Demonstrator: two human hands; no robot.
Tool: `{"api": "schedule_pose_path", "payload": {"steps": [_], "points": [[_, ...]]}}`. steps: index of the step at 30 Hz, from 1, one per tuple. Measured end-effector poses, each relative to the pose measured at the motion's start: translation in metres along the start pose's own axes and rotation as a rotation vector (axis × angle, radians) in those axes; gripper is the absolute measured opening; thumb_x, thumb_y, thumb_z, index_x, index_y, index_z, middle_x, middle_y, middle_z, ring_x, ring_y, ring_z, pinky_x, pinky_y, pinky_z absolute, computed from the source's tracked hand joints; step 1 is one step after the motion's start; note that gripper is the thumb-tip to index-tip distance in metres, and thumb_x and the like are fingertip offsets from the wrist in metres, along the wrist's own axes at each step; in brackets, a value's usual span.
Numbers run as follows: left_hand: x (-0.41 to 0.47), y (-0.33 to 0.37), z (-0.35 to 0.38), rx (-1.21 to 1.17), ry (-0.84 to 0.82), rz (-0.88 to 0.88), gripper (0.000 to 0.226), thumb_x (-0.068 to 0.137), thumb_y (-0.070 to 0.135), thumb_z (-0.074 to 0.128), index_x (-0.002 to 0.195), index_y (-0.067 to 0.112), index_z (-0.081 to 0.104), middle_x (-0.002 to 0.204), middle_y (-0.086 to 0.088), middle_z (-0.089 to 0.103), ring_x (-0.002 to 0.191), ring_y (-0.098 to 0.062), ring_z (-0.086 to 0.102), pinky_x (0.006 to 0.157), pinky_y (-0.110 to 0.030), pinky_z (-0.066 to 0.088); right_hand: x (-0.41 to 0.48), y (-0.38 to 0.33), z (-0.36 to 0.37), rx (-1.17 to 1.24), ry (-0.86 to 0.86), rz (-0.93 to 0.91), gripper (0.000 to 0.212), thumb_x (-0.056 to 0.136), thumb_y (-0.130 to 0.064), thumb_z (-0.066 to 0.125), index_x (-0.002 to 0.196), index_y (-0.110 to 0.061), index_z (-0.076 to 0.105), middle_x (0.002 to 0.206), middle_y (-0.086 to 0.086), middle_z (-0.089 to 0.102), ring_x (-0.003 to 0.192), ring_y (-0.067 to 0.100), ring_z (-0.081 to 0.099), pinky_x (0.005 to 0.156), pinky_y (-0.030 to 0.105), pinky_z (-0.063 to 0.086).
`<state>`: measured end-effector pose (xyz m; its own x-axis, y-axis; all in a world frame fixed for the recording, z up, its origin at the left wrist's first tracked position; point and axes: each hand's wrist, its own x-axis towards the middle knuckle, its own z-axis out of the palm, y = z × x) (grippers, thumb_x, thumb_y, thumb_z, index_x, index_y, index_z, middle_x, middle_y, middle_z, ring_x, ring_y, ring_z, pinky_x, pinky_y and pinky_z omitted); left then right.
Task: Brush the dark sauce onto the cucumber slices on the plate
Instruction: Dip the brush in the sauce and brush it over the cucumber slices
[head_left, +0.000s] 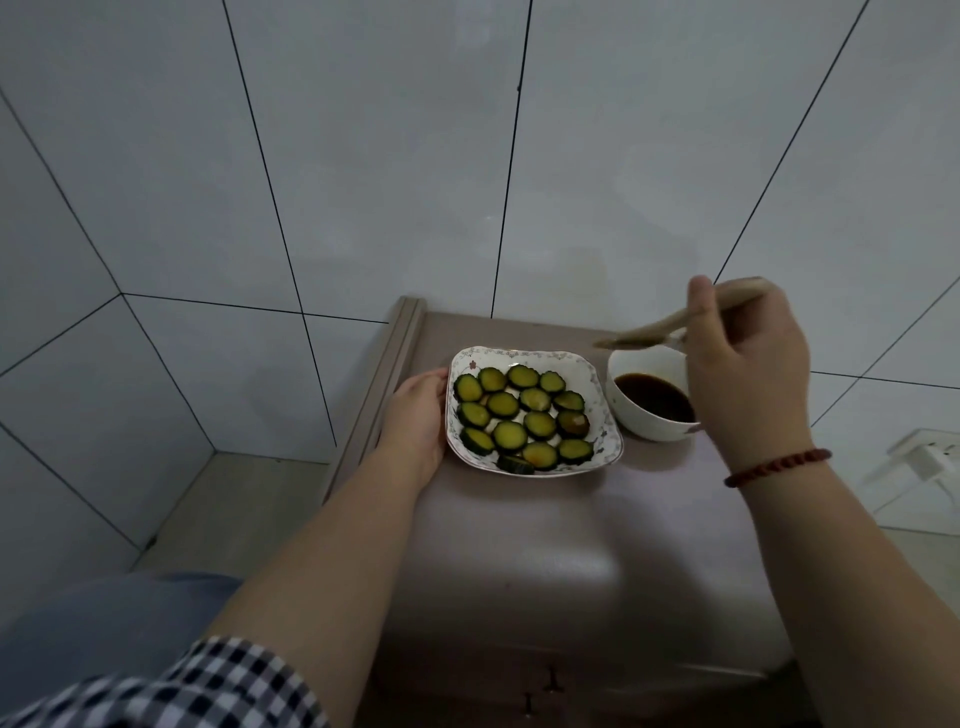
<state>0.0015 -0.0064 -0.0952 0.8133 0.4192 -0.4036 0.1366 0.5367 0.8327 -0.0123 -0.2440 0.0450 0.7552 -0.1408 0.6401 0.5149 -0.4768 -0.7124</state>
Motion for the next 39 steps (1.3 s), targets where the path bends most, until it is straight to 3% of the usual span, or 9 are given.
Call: {"api": "schedule_pose_path", "payload": {"steps": [4,7,14,18,21,29,32,35,39], "points": [[-0.001,0.001,0.001,0.014,-0.016,0.001,0.041,0.107,-0.001,0.053,0.140,-0.011,0.074,0.141,-0.038,0.075,0.137,-0.054,0.072,0.117,-0.070,0.056,0.010,0.012,-0.015,-0.079,0.092,0.032,0.030,0.097,-0.036,0.053,0.070,-0.031,0.041,0.064,-0.015,0.048,0.058,-0.017,0.050,0.055,-0.001,0.034],[-0.001,0.000,0.001,0.016,-0.022,0.002,0.043,0.107,-0.001,0.051,0.142,-0.010,0.074,0.142,-0.037,0.074,0.139,-0.052,0.071,0.119,-0.069,0.056,0.011,0.021,-0.020,-0.141,0.122,0.045,0.028,0.097,-0.035,0.051,0.074,-0.022,0.046,0.067,-0.015,0.045,0.060,-0.019,0.048,0.056,-0.002,0.032],[-0.002,0.000,0.001,0.020,-0.016,0.008,0.042,0.108,0.000,0.051,0.142,-0.012,0.073,0.142,-0.039,0.074,0.140,-0.054,0.070,0.120,-0.069,0.055,0.005,0.051,-0.015,-0.296,-0.116,0.265,0.028,0.096,-0.049,0.051,0.094,-0.022,0.057,0.073,-0.019,0.054,0.056,-0.010,0.052,0.051,0.014,0.030],[-0.001,0.000,0.000,0.023,-0.013,0.008,0.043,0.108,-0.001,0.050,0.143,-0.012,0.072,0.143,-0.039,0.073,0.140,-0.054,0.069,0.120,-0.069,0.054,0.002,0.053,-0.015,-0.246,-0.034,0.224,0.025,0.095,-0.046,0.051,0.092,-0.021,0.055,0.071,-0.020,0.053,0.064,-0.010,0.052,0.054,0.011,0.032],[-0.001,0.000,0.000,0.028,-0.002,0.004,0.044,0.109,0.000,0.049,0.146,-0.011,0.070,0.146,-0.037,0.072,0.141,-0.052,0.069,0.121,-0.068,0.054,0.002,0.053,-0.017,-0.236,-0.063,0.247,0.022,0.098,-0.040,0.053,0.092,-0.019,0.053,0.068,-0.019,0.052,0.058,-0.021,0.052,0.045,0.003,0.036],[-0.006,0.001,0.001,0.036,-0.017,0.024,0.043,0.107,-0.001,0.047,0.139,-0.012,0.075,0.141,-0.039,0.074,0.137,-0.053,0.071,0.117,-0.062,0.059,0.004,0.015,-0.020,-0.084,0.164,0.079,0.027,0.096,-0.037,0.053,0.079,-0.017,0.050,0.067,-0.016,0.048,0.059,-0.018,0.050,0.057,-0.001,0.033],[-0.007,0.001,0.001,0.043,-0.016,0.034,0.038,0.107,-0.001,0.048,0.126,-0.009,0.079,0.132,-0.036,0.078,0.126,-0.050,0.075,0.107,-0.055,0.063,-0.001,0.002,-0.011,-0.010,0.102,0.140,0.031,0.093,-0.047,0.053,0.071,-0.026,0.049,0.066,-0.004,0.056,0.059,0.000,0.055,0.058,0.014,0.041],[-0.008,0.002,0.000,0.053,-0.026,0.032,0.043,0.108,-0.001,0.047,0.138,-0.011,0.075,0.140,-0.039,0.075,0.138,-0.054,0.070,0.117,-0.063,0.059,-0.014,-0.003,0.004,-0.024,-0.039,0.183,0.036,0.094,-0.047,0.054,0.066,-0.025,0.048,0.059,-0.005,0.052,0.048,-0.002,0.049,0.046,0.009,0.036],[-0.009,0.003,0.001,0.031,-0.021,0.026,0.043,0.108,-0.001,0.046,0.139,-0.012,0.074,0.141,-0.039,0.074,0.134,-0.051,0.073,0.116,-0.062,0.059,-0.037,-0.003,0.021,-0.033,-0.237,0.213,0.039,0.095,-0.044,0.056,0.065,-0.019,0.053,0.052,-0.011,0.046,0.042,-0.005,0.046,0.042,0.009,0.036]]}}
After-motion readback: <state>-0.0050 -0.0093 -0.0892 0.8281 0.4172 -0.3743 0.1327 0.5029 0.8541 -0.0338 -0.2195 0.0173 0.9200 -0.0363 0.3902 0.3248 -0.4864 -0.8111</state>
